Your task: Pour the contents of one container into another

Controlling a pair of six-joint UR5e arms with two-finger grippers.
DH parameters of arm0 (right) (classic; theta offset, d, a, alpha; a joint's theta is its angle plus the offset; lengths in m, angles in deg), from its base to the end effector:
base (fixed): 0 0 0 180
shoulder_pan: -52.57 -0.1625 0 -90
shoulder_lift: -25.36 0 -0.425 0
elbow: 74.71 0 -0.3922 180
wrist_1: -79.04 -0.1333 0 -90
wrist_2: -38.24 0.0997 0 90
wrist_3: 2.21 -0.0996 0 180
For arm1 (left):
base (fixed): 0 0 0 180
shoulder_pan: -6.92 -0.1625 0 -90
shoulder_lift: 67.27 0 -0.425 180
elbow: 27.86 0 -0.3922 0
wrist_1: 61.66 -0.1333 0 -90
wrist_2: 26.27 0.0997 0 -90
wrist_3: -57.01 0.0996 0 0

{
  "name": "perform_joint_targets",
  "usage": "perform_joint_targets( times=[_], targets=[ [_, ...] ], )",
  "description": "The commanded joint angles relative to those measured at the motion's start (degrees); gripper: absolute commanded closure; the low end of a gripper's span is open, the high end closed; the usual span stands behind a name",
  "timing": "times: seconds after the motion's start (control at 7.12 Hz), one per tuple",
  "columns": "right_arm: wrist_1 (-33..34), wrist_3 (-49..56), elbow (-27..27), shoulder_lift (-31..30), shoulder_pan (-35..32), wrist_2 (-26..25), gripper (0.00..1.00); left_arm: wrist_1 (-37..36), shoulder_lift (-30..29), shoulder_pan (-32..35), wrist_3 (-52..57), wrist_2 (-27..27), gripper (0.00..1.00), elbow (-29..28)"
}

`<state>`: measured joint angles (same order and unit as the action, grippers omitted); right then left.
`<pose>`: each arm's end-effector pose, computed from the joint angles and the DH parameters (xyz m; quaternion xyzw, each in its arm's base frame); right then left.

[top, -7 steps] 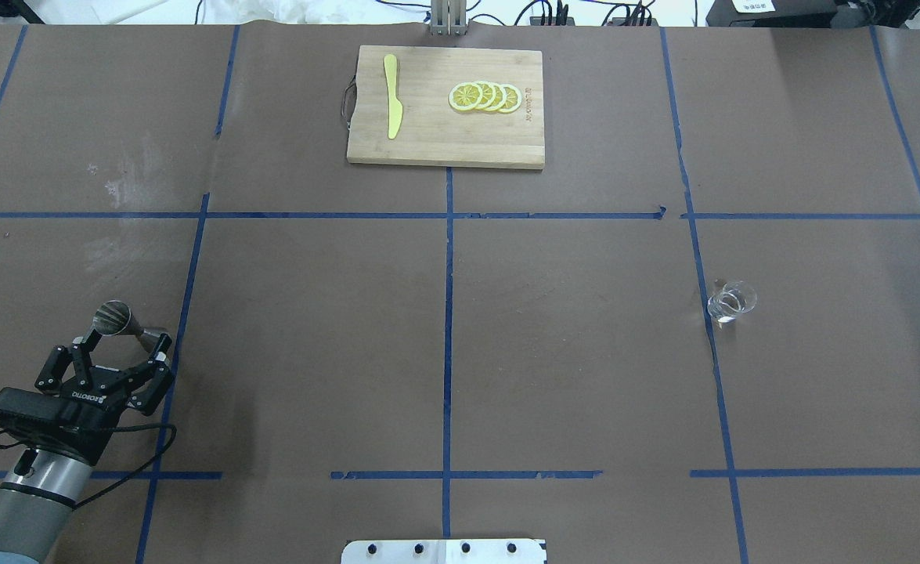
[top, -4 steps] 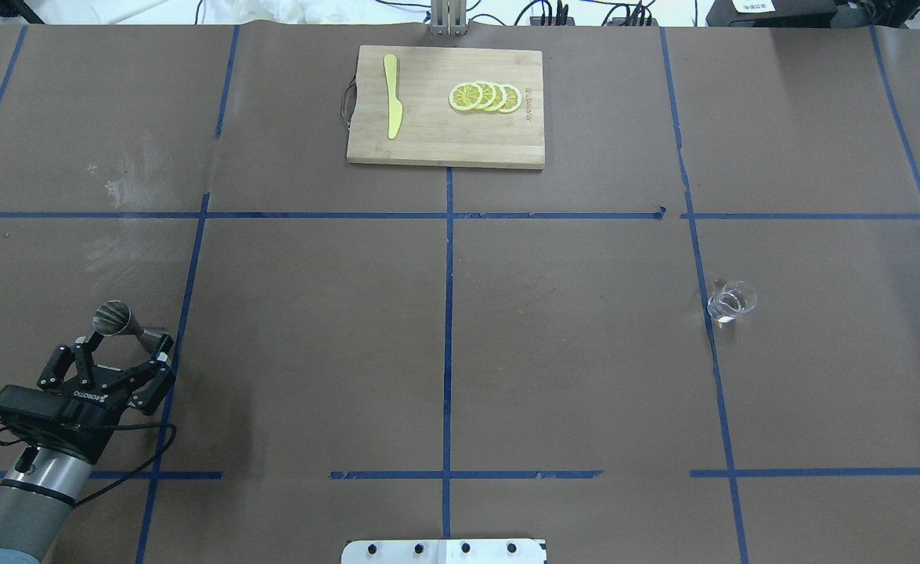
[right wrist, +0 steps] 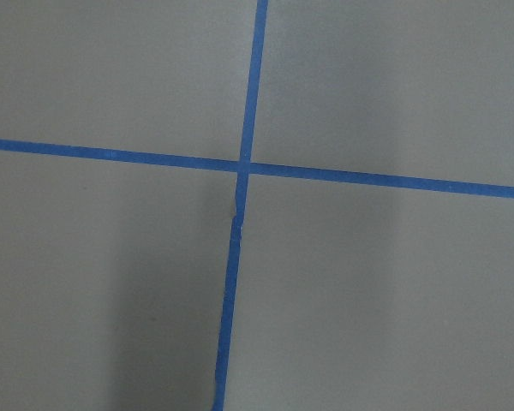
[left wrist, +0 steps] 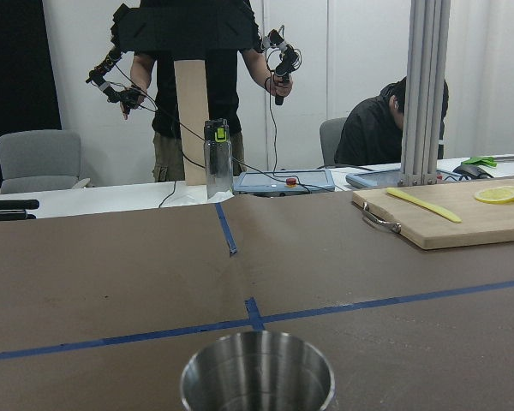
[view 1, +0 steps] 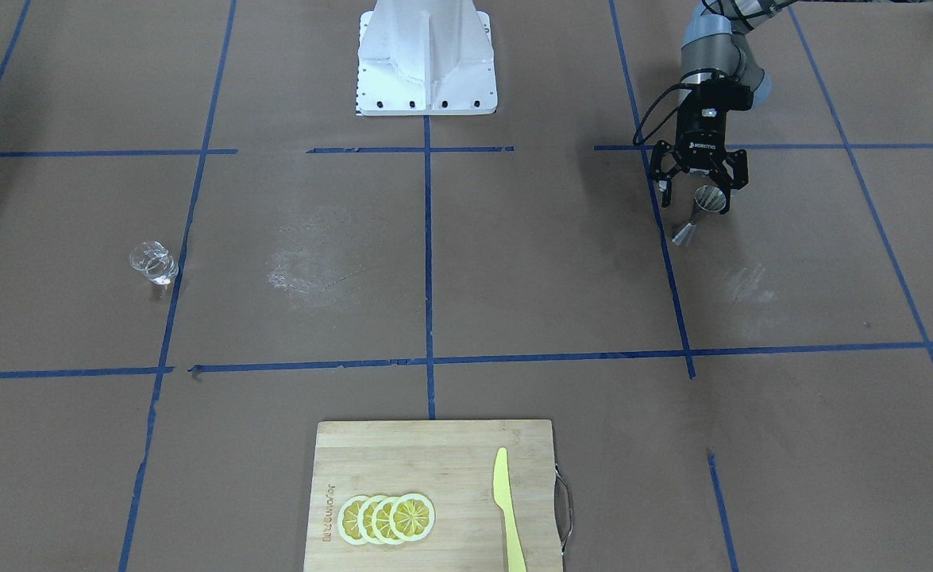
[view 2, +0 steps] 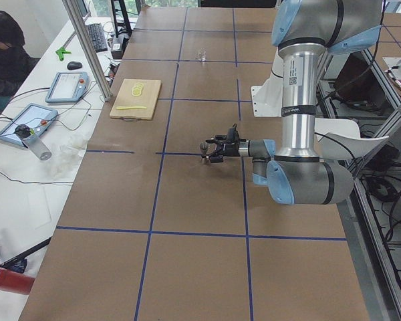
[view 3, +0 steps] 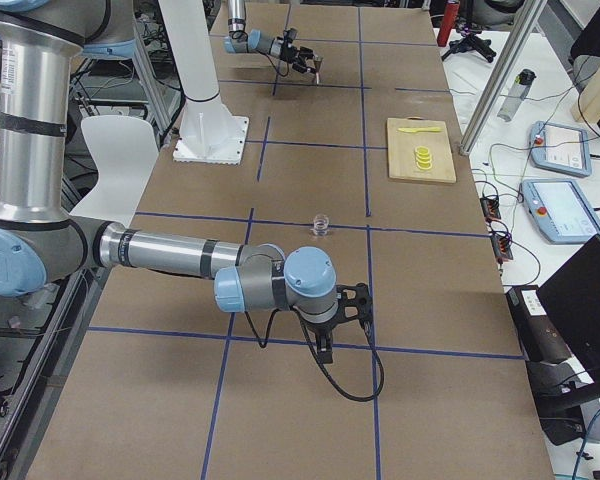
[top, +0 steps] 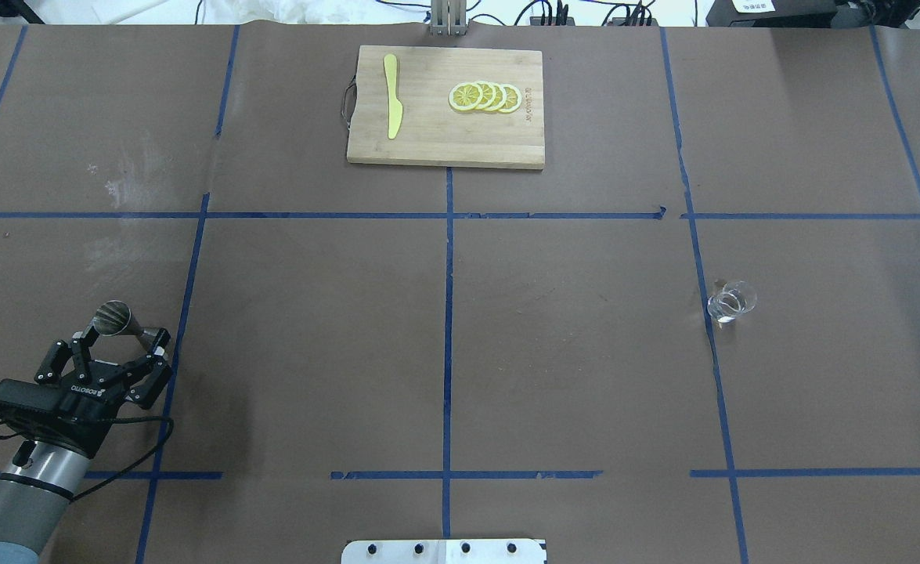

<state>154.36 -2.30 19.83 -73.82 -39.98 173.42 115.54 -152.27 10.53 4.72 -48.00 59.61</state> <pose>0.0819 -0.4303 0.6655 0.0890 -0.3808 -0.0124 0.9203 0.3909 -0.2509 0.5458 0.5903 0.3441 -0.1573 0.7131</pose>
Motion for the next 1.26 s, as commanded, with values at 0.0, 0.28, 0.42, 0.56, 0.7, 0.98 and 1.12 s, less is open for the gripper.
perform_joint_targets(
  times=[0.0, 0.28, 0.42, 0.56, 0.7, 0.98, 1.12],
  targets=[
    [0.0, 0.0, 0.03, -0.05, 0.0, 0.0, 0.0, -0.01, -0.08, 0.52, -0.36, -1.47, 0.0, -0.63],
    [0.0, 0.0, 0.03, -0.05, 0.0, 0.0, 0.0, -0.01, -0.26, 0.52, -0.63, -2.26, 0.05, -1.68],
    [0.0, 0.0, 0.03, -0.05, 0.0, 0.0, 0.0, -0.01, -0.43, 0.44, -1.41, -2.26, 0.13, -2.56],
    [0.0, 0.0, 0.03, -0.05, 0.0, 0.0, 0.0, -0.01, -0.61, 0.44, -1.42, -2.26, 0.15, -2.65],
    [0.0, 0.0, 0.03, -0.05, 0.0, 0.0, 0.0, -0.01, -0.96, 0.44, -1.42, -2.26, 0.19, -2.65],
    [-0.09, 0.08, 0.03, -0.13, 0.0, 0.0, 0.0, -0.01, -1.22, 0.52, -1.51, -2.26, 0.28, -2.65],
    [-0.09, 0.09, 0.21, -0.39, 0.0, 0.0, 0.0, -0.01, -1.14, 0.52, -1.59, -2.26, 0.29, -2.65]
  ],
)
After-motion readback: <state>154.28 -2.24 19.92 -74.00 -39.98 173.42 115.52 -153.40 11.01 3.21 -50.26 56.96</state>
